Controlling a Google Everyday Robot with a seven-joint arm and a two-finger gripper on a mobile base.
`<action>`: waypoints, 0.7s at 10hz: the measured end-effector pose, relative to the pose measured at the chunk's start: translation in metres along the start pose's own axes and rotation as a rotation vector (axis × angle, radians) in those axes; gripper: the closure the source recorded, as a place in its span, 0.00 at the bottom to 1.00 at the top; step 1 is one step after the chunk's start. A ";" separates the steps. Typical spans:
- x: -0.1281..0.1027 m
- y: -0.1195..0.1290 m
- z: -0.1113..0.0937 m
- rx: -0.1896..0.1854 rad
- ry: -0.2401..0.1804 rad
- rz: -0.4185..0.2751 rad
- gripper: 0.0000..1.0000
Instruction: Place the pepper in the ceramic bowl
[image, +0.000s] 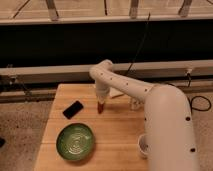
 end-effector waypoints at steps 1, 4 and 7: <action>0.000 -0.001 0.002 0.002 -0.004 -0.009 0.20; 0.002 -0.001 0.011 0.007 -0.011 -0.035 0.20; 0.005 -0.004 0.019 0.002 -0.012 -0.041 0.20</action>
